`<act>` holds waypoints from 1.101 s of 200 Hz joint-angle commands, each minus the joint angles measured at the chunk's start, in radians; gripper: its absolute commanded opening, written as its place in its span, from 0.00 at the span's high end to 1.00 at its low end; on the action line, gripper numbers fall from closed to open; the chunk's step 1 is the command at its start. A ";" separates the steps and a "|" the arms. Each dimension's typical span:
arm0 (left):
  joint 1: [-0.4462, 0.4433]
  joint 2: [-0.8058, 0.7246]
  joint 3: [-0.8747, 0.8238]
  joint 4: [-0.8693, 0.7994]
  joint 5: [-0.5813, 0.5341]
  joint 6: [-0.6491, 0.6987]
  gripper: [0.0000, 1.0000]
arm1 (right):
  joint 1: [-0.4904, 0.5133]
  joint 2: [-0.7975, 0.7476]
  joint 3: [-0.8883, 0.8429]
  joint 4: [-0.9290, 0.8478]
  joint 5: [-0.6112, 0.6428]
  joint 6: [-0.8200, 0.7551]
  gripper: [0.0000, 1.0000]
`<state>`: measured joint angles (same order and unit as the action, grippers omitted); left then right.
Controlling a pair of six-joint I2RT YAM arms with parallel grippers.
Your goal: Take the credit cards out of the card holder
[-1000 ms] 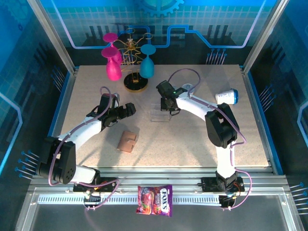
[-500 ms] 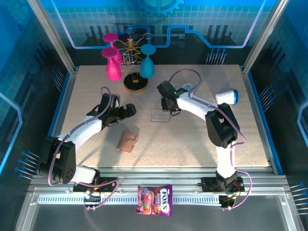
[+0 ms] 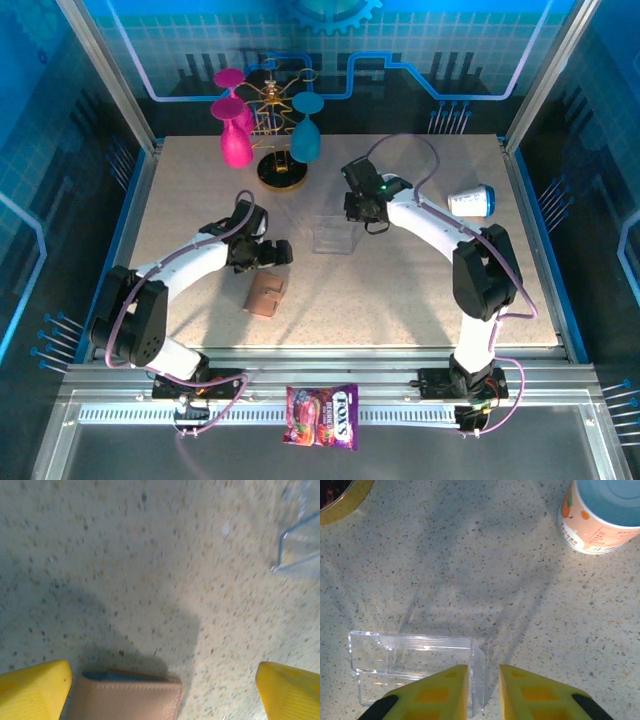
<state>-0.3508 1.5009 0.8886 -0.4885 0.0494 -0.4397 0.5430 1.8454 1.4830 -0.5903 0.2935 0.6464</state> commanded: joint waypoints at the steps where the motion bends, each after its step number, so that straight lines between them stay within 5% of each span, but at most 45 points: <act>1: -0.031 0.025 0.023 -0.117 -0.051 0.009 0.01 | -0.023 -0.035 -0.027 0.010 -0.040 -0.027 0.73; 220: -0.177 0.128 0.053 -0.325 -0.130 0.004 0.09 | -0.087 -0.050 -0.046 0.009 -0.112 -0.074 0.70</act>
<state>-0.5156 1.6188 0.9230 -0.7795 -0.0734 -0.4423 0.4683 1.8370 1.4528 -0.5823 0.1928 0.5823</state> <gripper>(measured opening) 0.926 0.300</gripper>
